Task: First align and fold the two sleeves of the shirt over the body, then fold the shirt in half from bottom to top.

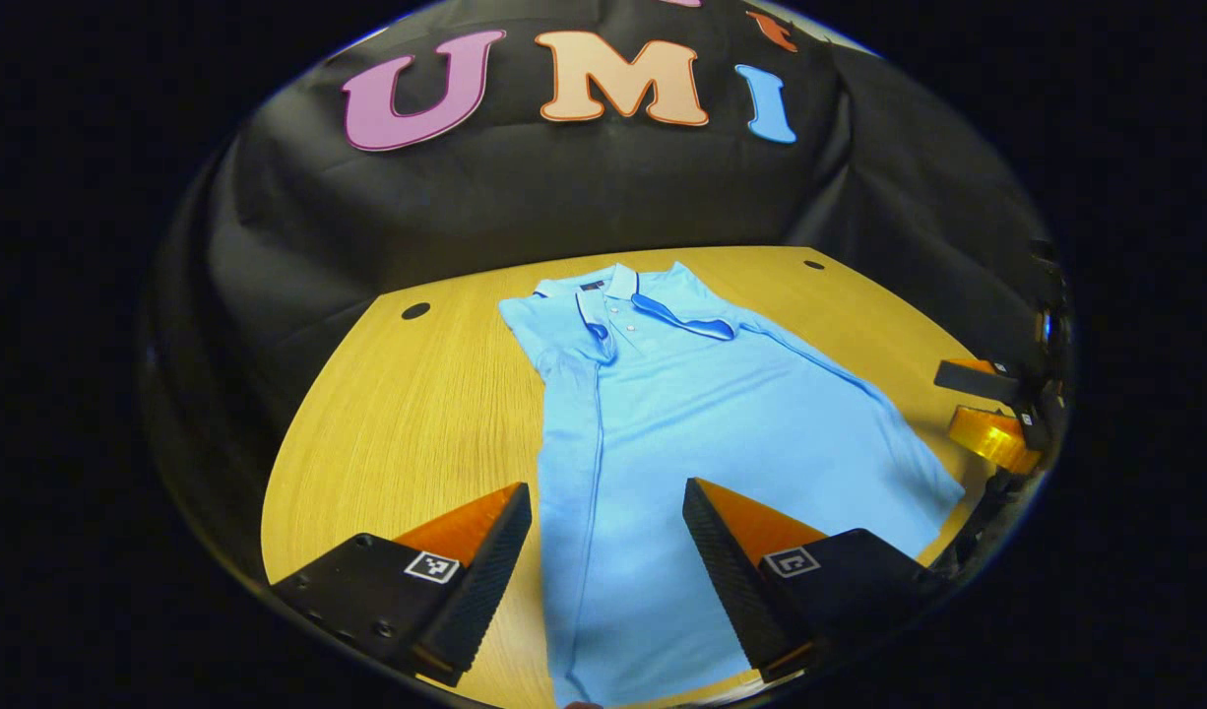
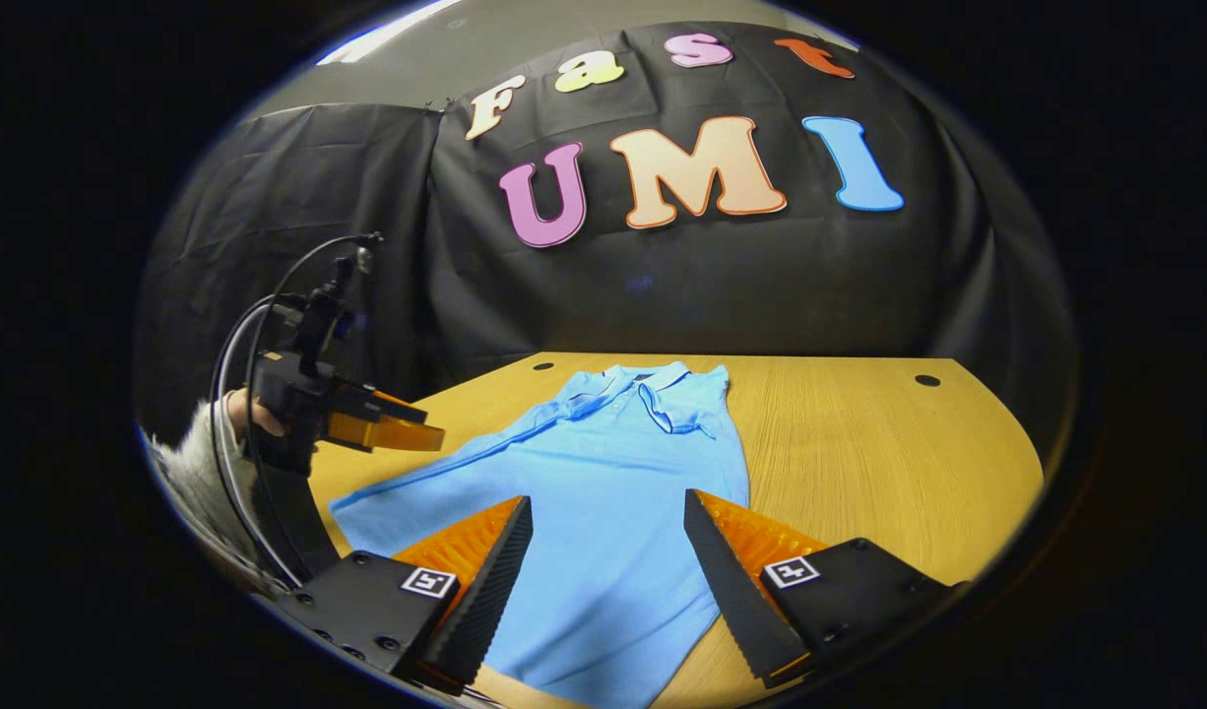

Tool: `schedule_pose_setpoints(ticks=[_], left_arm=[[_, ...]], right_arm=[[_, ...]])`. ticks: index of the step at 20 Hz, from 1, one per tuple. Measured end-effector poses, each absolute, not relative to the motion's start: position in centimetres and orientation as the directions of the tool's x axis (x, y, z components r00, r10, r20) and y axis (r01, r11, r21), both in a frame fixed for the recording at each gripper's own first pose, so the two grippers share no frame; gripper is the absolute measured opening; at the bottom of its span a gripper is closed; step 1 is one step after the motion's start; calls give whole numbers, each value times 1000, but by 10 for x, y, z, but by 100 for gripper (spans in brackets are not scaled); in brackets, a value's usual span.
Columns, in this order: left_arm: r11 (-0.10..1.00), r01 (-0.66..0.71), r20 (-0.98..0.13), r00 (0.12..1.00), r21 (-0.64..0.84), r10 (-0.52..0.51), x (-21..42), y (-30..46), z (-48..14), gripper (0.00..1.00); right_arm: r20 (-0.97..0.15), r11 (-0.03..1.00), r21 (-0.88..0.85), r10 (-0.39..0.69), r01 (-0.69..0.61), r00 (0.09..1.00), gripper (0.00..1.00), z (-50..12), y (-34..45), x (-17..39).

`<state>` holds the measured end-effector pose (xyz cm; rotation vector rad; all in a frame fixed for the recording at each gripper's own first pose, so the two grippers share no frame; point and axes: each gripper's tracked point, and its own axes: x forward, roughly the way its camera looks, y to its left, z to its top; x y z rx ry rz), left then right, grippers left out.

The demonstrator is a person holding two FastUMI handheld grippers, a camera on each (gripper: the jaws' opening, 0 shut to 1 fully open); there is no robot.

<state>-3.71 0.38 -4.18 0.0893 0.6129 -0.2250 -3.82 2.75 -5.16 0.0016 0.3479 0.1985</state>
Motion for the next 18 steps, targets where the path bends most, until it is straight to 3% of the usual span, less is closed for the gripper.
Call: schedule_pose_setpoints(ticks=[7,18], left_arm=[[982,190,-588,794,-1,-154,-123,18,-70,96],[980,195,-596,791,28,-140,-150,8,-102,95]], right_arm=[[-426,989,12,141,-150,894,98,-94,24,-101],[-482,992,-61,64,-106,874,98,-134,15,-129]])
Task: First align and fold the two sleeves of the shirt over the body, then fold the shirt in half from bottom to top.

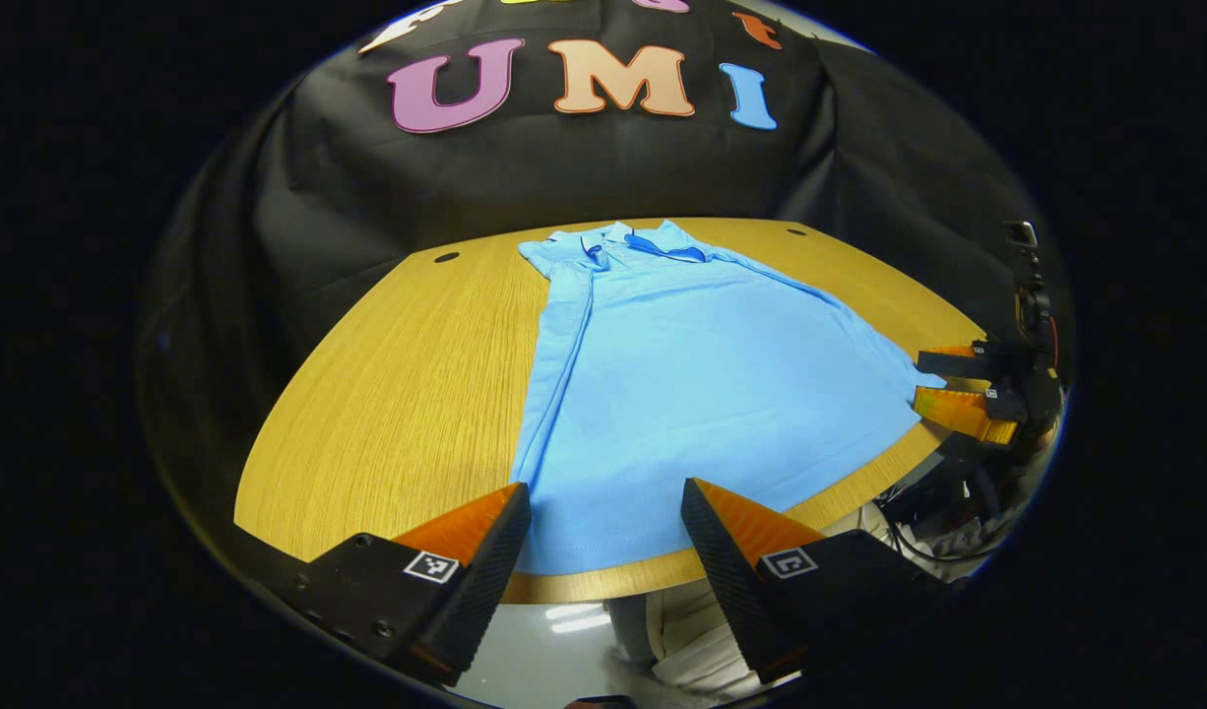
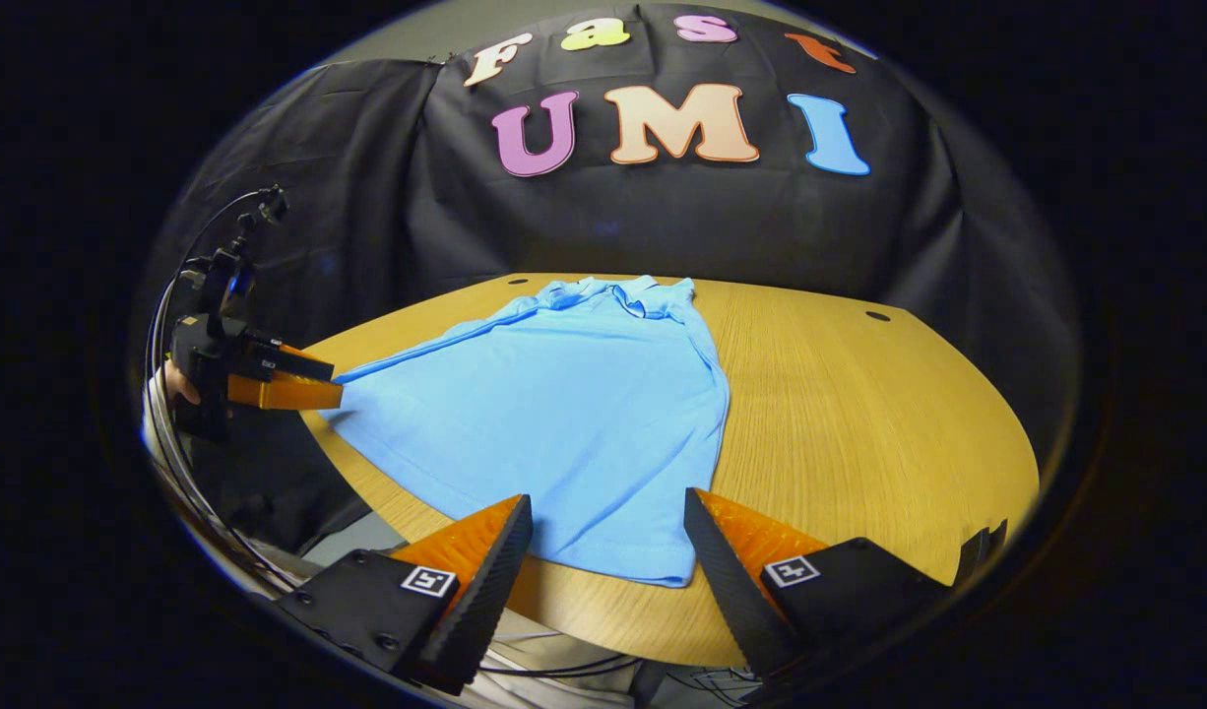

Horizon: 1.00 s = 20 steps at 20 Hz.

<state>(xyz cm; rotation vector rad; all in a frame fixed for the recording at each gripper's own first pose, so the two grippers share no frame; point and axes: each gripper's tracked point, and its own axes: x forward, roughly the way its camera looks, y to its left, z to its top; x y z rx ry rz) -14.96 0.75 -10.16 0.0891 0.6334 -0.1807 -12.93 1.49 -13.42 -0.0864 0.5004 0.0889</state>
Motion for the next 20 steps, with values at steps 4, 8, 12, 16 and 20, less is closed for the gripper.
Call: schedule_pose_setpoints(ticks=[4,8,12,16,20], left_arm=[[985,171,-591,796,11,-131,-149,7,-107,96],[991,130,-588,801,-19,-116,-149,7,-109,97],[983,182,-559,813,-24,-165,-150,-12,-107,91],[974,227,-540,818,-19,-201,-150,-27,-108,31],[973,229,-527,827,-3,-196,-150,-28,-108,5]], right_arm=[[-479,993,-55,68,-108,875,98,-136,19,-127],[-475,992,-57,72,-113,877,97,-138,22,-127],[-478,989,-37,108,-142,872,75,-140,37,-127],[-482,985,-16,145,-174,864,36,-142,49,-126],[-485,985,-14,145,-173,862,14,-142,51,-126]])
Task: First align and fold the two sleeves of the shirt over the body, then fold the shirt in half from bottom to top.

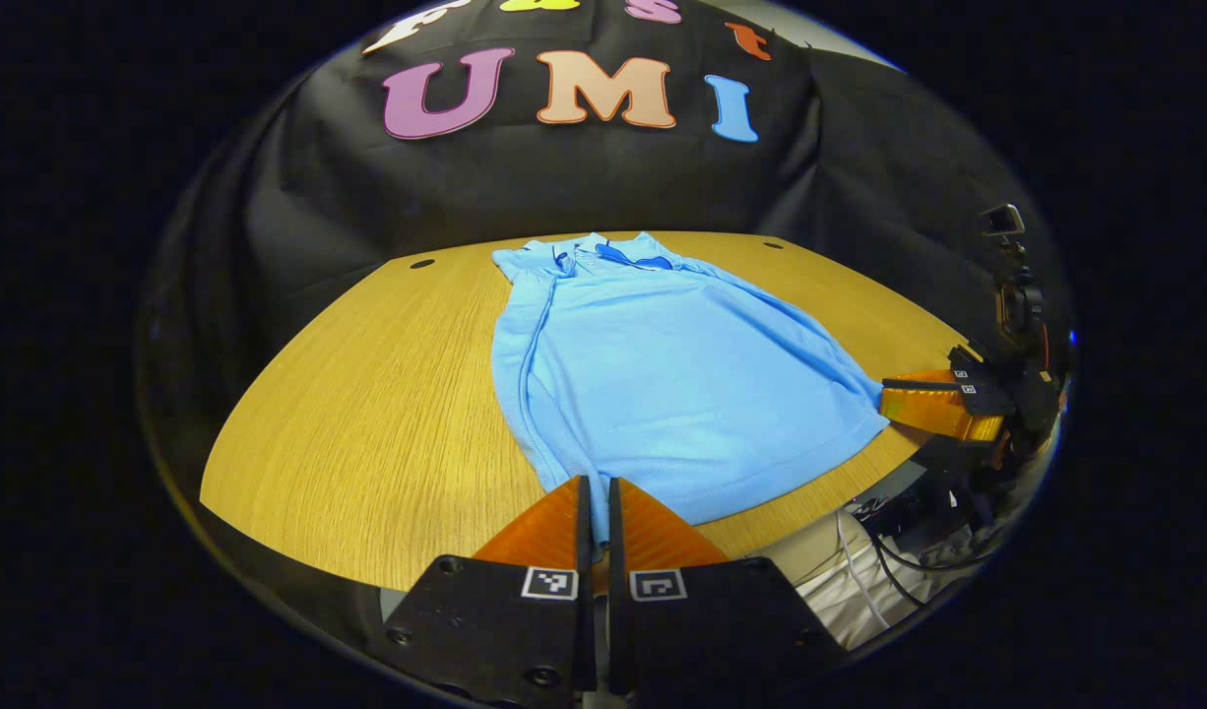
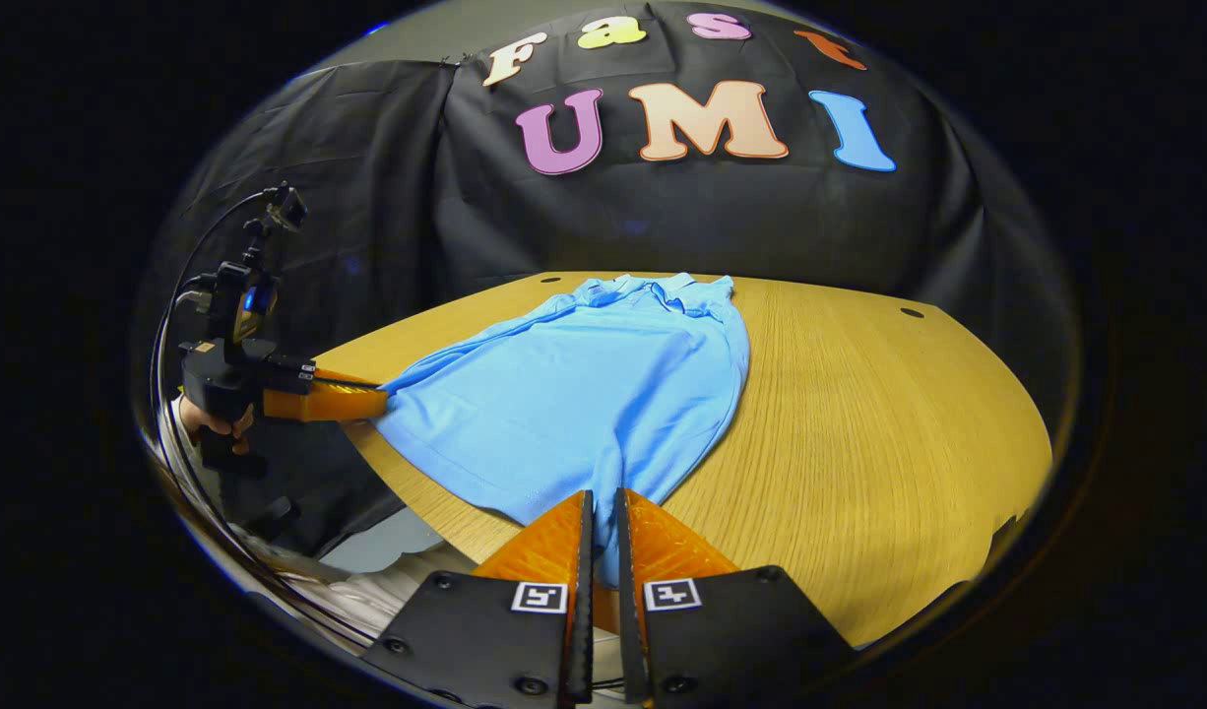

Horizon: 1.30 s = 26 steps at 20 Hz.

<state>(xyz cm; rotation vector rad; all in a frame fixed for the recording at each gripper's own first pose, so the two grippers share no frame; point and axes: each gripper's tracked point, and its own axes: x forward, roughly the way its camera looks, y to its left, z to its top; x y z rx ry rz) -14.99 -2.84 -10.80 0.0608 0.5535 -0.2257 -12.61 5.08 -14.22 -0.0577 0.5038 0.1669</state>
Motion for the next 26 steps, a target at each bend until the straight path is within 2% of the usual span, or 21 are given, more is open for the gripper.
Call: schedule_pose_setpoints(ticks=[3,4,13,16,22,26], left_arm=[[974,227,-500,842,-14,-204,-149,-29,-107,2],[974,225,-490,847,-21,-206,-148,-29,-106,2],[979,201,-462,864,-47,-199,-131,-25,-96,0],[976,213,-435,876,-34,-207,-115,-21,-80,0],[967,252,-449,861,-28,-238,-73,-15,-55,0],[962,273,-436,865,-8,-249,-30,-14,-34,0]], right_arm=[[-481,985,-24,136,-168,866,14,-141,51,-125],[-480,986,-17,138,-166,867,4,-143,51,-125],[-485,988,-11,127,-152,865,3,-135,49,-112],[-472,988,-2,137,-157,871,2,-117,46,-91],[-432,990,-47,100,-133,896,3,-84,26,-27],[-432,980,-129,79,-148,899,2,-64,22,12]])
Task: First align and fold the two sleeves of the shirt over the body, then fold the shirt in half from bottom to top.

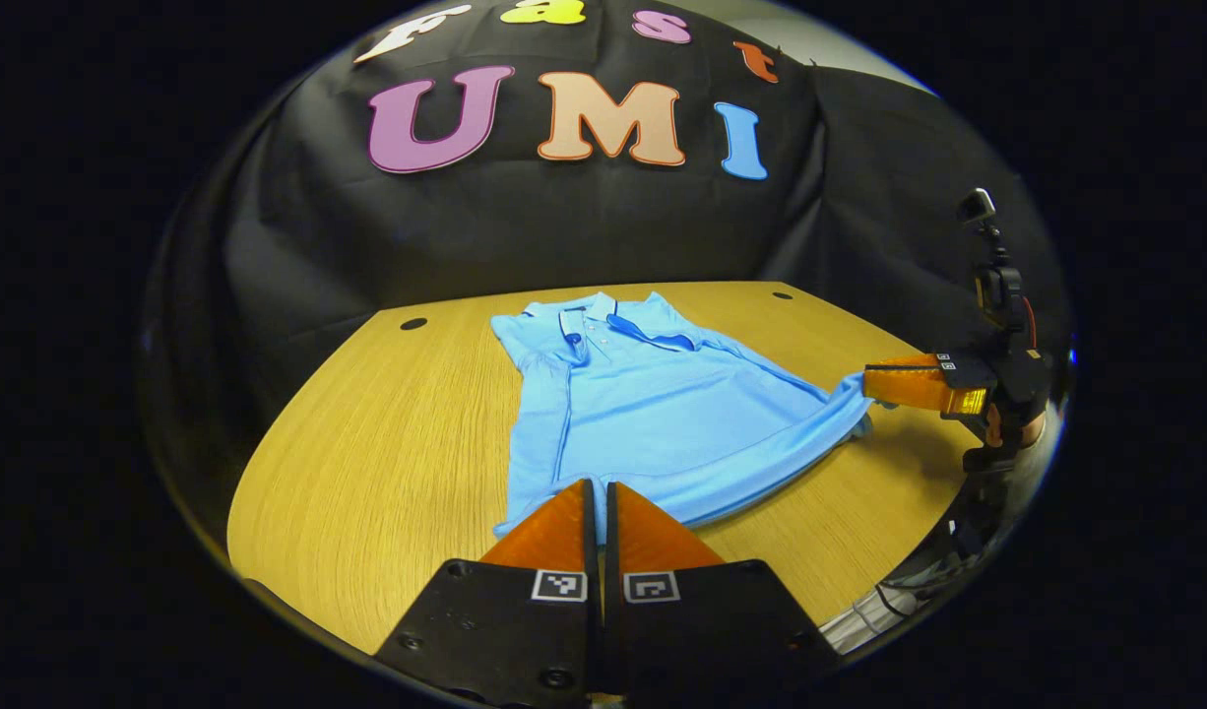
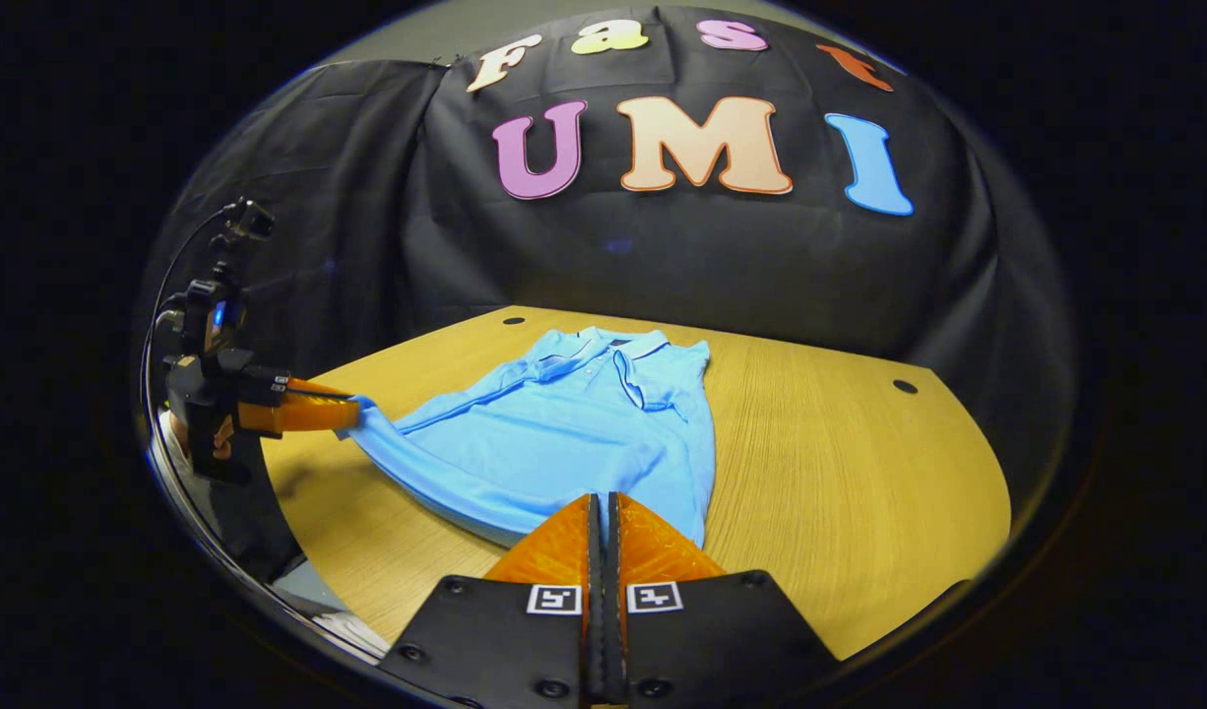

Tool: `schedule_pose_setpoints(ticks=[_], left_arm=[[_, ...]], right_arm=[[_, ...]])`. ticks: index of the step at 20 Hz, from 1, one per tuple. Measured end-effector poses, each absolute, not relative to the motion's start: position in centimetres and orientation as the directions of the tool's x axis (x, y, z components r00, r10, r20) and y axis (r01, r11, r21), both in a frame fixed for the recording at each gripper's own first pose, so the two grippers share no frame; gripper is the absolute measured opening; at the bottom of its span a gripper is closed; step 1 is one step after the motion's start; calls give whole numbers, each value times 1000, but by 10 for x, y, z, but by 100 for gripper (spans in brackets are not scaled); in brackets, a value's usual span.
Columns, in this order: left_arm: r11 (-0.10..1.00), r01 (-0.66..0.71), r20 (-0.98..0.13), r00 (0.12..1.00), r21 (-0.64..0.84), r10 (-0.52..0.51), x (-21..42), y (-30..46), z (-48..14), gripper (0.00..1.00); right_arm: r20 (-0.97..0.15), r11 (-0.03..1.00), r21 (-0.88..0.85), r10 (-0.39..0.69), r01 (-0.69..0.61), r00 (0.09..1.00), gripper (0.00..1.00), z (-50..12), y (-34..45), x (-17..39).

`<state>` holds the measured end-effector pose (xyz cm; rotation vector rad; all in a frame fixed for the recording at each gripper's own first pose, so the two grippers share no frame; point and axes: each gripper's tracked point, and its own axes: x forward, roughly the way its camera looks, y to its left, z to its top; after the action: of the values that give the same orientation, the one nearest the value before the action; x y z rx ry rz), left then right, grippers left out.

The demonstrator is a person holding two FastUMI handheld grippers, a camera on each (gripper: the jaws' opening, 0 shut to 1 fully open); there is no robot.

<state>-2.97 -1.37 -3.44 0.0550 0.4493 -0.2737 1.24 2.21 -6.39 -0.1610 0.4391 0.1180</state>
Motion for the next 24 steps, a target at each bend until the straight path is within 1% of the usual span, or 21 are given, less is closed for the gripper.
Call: schedule_pose_setpoints(ticks=[4,12,20,24], left_arm=[[964,265,-414,880,17,-234,12,-3,-12,0],[968,244,-395,896,57,-203,98,7,11,0],[982,174,-362,922,78,-135,186,20,17,0],[989,128,-360,928,74,-93,234,27,9,0]], right_arm=[[-413,965,-222,39,-142,910,2,-43,16,57],[-409,942,-323,-56,-87,911,2,-25,-5,153],[-437,957,-291,-142,9,888,2,-40,-25,249],[-421,965,-254,-175,70,890,2,-46,-38,296]])
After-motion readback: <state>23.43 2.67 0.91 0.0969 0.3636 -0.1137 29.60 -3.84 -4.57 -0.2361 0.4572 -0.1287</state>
